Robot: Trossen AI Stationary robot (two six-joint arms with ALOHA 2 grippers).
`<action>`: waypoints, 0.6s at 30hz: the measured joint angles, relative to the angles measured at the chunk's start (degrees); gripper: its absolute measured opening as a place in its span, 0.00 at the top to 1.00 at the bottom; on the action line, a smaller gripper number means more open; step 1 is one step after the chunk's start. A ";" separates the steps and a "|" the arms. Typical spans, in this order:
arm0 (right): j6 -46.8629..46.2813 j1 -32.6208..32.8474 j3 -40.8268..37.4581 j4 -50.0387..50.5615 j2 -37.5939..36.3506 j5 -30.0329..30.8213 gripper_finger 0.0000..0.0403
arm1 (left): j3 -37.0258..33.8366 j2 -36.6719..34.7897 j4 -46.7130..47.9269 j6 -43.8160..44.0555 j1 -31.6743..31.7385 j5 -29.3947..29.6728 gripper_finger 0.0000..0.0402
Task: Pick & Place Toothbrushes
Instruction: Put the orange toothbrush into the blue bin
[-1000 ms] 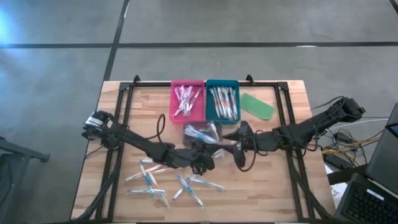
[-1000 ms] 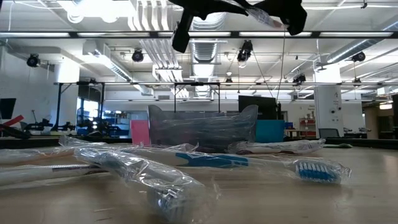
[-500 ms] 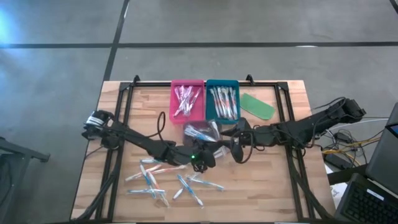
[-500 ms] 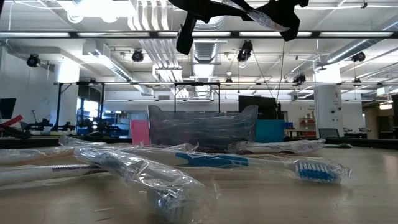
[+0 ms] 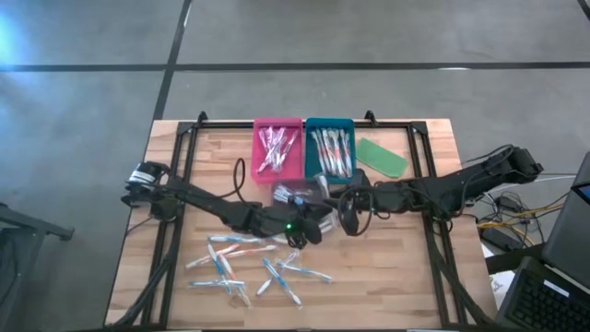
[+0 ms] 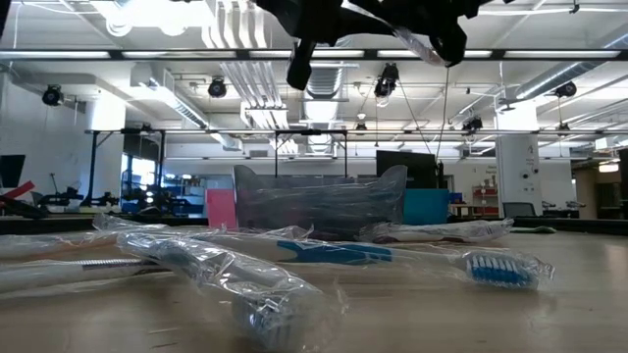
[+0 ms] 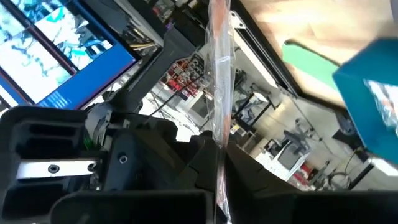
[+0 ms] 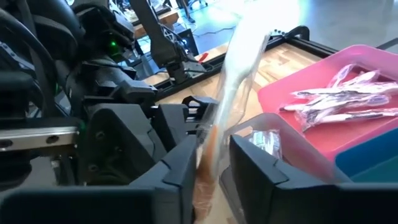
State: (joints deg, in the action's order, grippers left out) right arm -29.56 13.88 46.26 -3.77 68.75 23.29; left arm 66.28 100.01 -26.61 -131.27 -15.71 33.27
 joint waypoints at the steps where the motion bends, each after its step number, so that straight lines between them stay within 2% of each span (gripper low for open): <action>1: 0.03 -0.19 0.00 0.00 0.00 0.00 0.80 | 0.00 0.00 -0.12 -0.67 0.02 0.17 0.97; 6: 1.03 -0.16 -0.04 -0.16 0.00 -0.35 0.94 | 0.00 0.00 -0.16 -0.44 0.09 0.47 0.97; 13: 1.27 -0.23 -0.15 0.27 0.00 -1.51 0.93 | -0.02 0.00 1.15 0.66 0.07 0.64 0.95; 18: 2.71 -0.22 -0.20 1.31 -0.02 -2.18 0.94 | -0.02 0.00 2.49 9.30 0.02 -0.18 0.85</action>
State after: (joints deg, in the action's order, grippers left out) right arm -26.85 13.66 46.06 -2.46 68.73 21.11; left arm 66.26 100.01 -24.12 -121.97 -15.68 33.09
